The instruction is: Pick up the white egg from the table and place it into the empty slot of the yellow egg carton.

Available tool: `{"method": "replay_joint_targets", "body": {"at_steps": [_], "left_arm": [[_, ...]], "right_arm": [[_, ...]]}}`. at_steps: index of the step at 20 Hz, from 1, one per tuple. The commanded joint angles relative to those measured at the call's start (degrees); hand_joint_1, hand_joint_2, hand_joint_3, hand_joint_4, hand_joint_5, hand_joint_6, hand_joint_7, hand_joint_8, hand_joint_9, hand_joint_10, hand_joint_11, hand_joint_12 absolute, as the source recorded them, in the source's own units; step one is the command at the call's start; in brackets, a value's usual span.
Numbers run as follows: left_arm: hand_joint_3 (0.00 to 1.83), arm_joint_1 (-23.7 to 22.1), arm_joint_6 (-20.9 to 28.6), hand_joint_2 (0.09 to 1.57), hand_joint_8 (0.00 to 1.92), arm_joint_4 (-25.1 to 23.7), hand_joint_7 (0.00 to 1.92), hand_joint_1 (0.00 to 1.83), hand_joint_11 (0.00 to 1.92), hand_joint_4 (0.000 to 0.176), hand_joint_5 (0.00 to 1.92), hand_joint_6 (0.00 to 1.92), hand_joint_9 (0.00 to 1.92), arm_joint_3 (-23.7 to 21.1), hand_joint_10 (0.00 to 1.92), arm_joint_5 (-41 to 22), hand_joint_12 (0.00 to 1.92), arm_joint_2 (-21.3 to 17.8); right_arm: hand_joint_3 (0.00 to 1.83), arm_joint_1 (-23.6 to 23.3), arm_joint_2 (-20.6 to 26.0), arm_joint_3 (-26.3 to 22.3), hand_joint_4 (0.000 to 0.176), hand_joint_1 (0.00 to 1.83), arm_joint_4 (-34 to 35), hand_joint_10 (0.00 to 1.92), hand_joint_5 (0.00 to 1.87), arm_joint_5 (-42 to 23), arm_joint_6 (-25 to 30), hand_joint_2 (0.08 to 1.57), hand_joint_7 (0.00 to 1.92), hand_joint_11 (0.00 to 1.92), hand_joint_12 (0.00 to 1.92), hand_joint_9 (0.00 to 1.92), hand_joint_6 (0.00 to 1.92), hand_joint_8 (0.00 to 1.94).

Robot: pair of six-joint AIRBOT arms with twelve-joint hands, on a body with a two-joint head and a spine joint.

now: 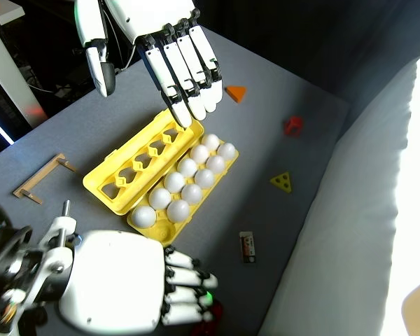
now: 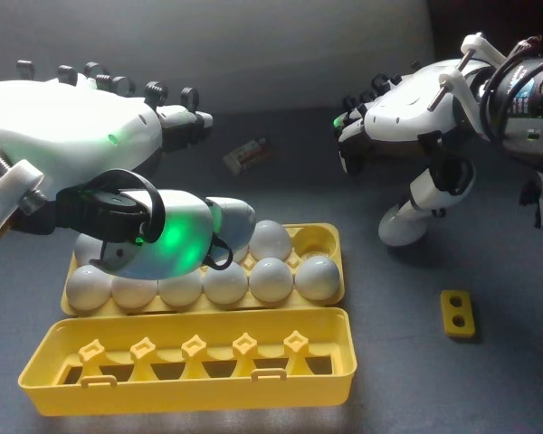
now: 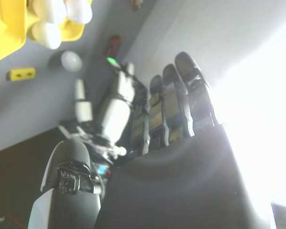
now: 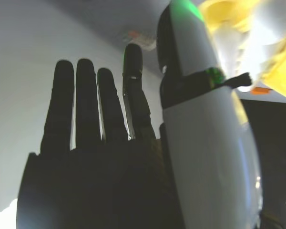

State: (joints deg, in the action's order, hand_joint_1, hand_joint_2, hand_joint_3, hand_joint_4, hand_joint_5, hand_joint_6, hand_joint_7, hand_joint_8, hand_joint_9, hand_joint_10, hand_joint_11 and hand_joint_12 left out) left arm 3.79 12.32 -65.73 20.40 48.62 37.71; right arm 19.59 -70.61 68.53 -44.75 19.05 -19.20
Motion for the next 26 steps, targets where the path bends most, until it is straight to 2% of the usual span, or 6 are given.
{"method": "replay_joint_targets", "body": {"at_steps": [1, 3, 7, 11, 16, 26], "left_arm": [[0.00, -0.68, 0.12, 1.30, 0.00, -4.42, 0.17, 0.00, 0.00, 0.006, 0.14, 0.00, 0.17, -0.07, 0.00, -1.00, 0.66, -0.10], [0.00, -0.68, 0.12, 1.30, 0.00, -4.40, 0.17, 0.00, 0.00, 0.006, 0.14, 0.00, 0.17, -0.06, 0.00, -0.99, 0.66, -0.11], [0.00, -0.78, 0.12, 1.30, 0.00, -4.20, 0.16, 0.00, 0.00, 0.006, 0.14, 0.00, 0.18, -0.10, 0.00, -0.96, 0.71, -0.10], [0.00, -0.92, 0.12, 1.31, 0.00, -4.13, 0.17, 0.00, 0.00, 0.006, 0.14, 0.00, 0.18, -0.13, 0.00, -0.63, 0.72, -0.09], [0.00, -1.00, 0.12, 1.31, 0.00, -4.13, 0.17, 0.00, 0.00, 0.006, 0.14, 0.00, 0.18, -0.13, 0.00, -0.24, 0.72, -0.07], [0.00, -1.20, 0.13, 1.31, 0.00, -4.13, 0.17, 0.00, 0.00, 0.012, 0.14, 0.00, 0.18, -0.16, 0.00, 0.27, 0.71, -0.03]], "right_arm": [[0.00, -0.04, -0.41, 0.06, 0.003, 1.12, -3.87, 0.00, 0.24, -2.99, 1.94, 1.07, 0.05, 0.00, 0.45, 0.17, 0.75, 0.00], [0.00, 0.88, -1.13, 0.07, 0.003, 1.12, -8.95, 0.00, 0.24, -2.19, 5.10, 1.07, 0.06, 0.00, 0.45, 0.15, 0.75, 0.00], [0.00, 1.68, -1.35, 0.07, 0.003, 1.12, -9.48, 0.00, 0.23, -2.08, 5.20, 1.07, 0.05, 0.00, 0.44, 0.15, 0.74, 0.00], [0.00, 1.94, -1.61, 0.06, 0.003, 1.12, -10.03, 0.00, 0.24, -1.44, 5.73, 1.07, 0.05, 0.00, 0.58, 0.16, 0.73, 0.00], [0.00, 3.31, -2.20, 0.07, 0.003, 1.12, -14.53, 0.00, 0.24, -1.49, 8.96, 1.07, 0.06, 0.00, 0.58, 0.16, 0.73, 0.00], [0.00, 4.45, -2.59, 0.07, 0.002, 1.11, -16.07, 0.00, 0.24, -0.83, 8.94, 1.07, 0.06, 0.00, 0.51, 0.16, 0.73, 0.00]]}}
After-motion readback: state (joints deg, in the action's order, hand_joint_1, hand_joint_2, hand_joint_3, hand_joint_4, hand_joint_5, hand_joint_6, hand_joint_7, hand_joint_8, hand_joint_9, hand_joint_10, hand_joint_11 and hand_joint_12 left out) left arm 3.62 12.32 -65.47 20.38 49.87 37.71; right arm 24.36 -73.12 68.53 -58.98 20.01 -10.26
